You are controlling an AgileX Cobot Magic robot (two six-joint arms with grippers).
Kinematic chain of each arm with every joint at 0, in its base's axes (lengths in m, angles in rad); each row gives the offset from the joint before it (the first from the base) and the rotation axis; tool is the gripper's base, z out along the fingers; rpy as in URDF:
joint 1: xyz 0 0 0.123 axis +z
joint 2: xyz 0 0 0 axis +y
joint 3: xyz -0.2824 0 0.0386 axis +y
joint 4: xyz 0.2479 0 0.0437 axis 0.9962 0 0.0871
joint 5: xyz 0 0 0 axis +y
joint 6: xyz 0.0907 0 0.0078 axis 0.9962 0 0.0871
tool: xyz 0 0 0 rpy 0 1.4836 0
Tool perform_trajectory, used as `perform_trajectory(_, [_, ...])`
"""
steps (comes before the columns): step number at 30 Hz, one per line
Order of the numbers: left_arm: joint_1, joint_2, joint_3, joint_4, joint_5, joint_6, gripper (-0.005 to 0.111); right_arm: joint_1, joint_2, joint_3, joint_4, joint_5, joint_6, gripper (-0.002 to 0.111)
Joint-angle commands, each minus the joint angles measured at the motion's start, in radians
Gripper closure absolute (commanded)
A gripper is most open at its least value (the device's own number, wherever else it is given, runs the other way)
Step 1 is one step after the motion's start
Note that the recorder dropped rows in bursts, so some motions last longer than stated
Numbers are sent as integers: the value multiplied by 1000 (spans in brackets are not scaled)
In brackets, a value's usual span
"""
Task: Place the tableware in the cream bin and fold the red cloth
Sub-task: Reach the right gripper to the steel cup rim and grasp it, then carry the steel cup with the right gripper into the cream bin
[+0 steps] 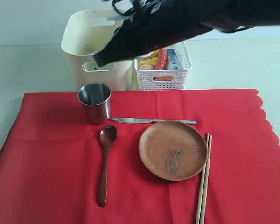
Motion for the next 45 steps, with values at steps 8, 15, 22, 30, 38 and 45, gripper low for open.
perform_trajectory(8, [2, -6, -1, -5, -8, 0, 104, 112, 232, -38, -9, -198, -59, 61])
perform_trajectory(15, [2, -6, -1, -5, -8, 0, 104, 124, 291, -115, -11, -71, -194, 41])
perform_trajectory(22, [2, -6, -1, -5, -8, 0, 104, 124, 379, -184, -13, -39, -224, 43])
perform_trajectory(30, [2, -6, -1, -5, -8, 0, 104, 124, 408, -211, -66, -33, -246, 87])
perform_trajectory(38, [2, -6, -1, -5, -8, 0, 104, 124, 337, -211, -61, 25, -227, 108])
perform_trajectory(45, [2, -6, -1, -5, -8, 0, 104, 124, 182, -211, -61, 20, -209, 108])
